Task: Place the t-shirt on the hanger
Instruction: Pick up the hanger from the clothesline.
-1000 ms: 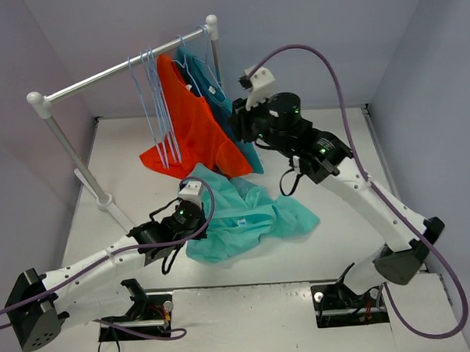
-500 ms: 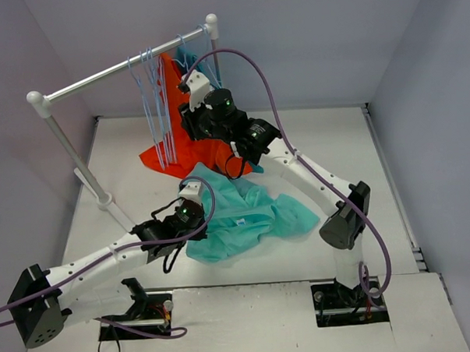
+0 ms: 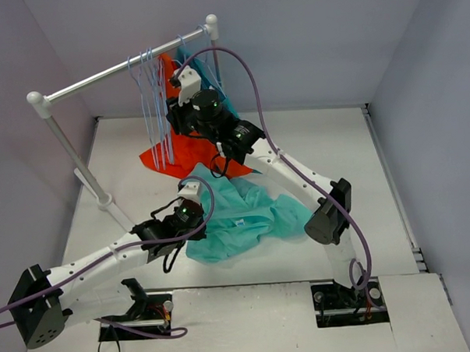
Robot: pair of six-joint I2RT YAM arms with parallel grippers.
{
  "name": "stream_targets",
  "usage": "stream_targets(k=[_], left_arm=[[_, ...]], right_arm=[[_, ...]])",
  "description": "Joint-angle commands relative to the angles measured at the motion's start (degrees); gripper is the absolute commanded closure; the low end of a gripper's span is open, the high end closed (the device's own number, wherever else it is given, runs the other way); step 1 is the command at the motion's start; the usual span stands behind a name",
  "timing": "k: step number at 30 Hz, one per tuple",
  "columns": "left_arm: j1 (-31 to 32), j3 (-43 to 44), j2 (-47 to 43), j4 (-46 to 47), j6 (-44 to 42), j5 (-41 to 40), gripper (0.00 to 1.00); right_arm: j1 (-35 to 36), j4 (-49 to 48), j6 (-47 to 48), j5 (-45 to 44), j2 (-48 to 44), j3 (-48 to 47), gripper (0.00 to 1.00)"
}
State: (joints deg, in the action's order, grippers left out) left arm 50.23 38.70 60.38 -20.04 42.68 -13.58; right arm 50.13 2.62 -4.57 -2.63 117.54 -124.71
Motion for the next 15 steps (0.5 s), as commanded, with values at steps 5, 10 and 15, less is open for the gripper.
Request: stream_targets(k=[5,10,15], left_arm=[[-0.72,1.77,-0.17,1.50,0.65,-0.80,1.00],[-1.06,1.73,-0.17,1.85,0.46,-0.61,1.00],[-1.28,1.70,-0.09,2.04,0.30,-0.37,1.00]], right_arm=[[0.93,-6.42,-2.37,-1.61,2.59,-5.25,0.67],[1.02,-6.60,-2.53,-2.67,3.33,-4.93,0.67],[1.02,-6.73,-2.18,-4.99,3.31,-3.13,0.71]])
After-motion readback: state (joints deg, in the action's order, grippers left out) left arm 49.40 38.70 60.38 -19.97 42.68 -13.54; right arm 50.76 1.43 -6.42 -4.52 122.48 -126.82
